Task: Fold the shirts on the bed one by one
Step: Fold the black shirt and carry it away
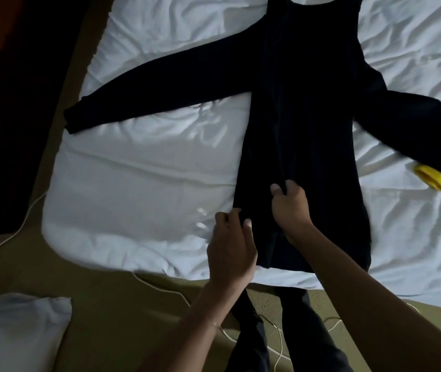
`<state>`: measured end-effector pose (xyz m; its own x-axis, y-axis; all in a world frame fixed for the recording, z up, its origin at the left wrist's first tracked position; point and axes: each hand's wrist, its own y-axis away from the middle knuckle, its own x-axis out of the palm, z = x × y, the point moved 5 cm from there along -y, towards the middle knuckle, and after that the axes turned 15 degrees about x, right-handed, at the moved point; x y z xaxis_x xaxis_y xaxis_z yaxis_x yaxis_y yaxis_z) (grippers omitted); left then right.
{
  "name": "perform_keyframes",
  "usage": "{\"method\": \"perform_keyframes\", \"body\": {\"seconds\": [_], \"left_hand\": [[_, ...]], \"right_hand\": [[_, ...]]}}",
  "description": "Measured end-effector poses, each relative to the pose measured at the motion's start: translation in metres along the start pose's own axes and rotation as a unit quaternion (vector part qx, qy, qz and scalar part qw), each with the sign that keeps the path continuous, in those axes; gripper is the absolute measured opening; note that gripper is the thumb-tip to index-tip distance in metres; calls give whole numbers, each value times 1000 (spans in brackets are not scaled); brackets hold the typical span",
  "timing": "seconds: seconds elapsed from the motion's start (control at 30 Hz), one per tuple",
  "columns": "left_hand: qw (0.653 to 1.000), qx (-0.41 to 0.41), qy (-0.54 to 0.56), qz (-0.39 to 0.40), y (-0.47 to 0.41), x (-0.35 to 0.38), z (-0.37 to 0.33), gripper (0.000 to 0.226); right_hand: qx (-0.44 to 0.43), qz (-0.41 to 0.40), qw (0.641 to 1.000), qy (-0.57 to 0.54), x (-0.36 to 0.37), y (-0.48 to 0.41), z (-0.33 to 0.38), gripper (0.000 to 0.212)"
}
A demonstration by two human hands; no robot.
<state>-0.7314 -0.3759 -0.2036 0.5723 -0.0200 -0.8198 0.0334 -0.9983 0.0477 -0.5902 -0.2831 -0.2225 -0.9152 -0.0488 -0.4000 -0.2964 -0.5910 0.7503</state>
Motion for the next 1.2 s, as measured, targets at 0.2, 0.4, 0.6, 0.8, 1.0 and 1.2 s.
{"method": "perform_keyframes", "body": {"seconds": [0.2,0.4,0.6,0.8,1.0,1.2], "left_hand": [[992,93,-89,14,3,4,-2,37],[966,209,-140,64,-13,30,13,58],[952,243,-168,84,-22,38,45,58],[960,244,-135,-22,-68,10,31,40],[945,259,-200,-26,-150,-1,22,36],[936,244,-252,11,-230,-2,34,38]], "right_hand": [[-113,-151,957,221,-18,14,-10,46],[-317,-154,833,427,11,17,-26,65],[-292,-108,845,435,15,-2,-59,71],[-292,-125,861,398,5,3,-32,66],[-295,-155,865,376,-2,-24,45,40],[-299,-126,884,337,-4,-72,142,36]]}}
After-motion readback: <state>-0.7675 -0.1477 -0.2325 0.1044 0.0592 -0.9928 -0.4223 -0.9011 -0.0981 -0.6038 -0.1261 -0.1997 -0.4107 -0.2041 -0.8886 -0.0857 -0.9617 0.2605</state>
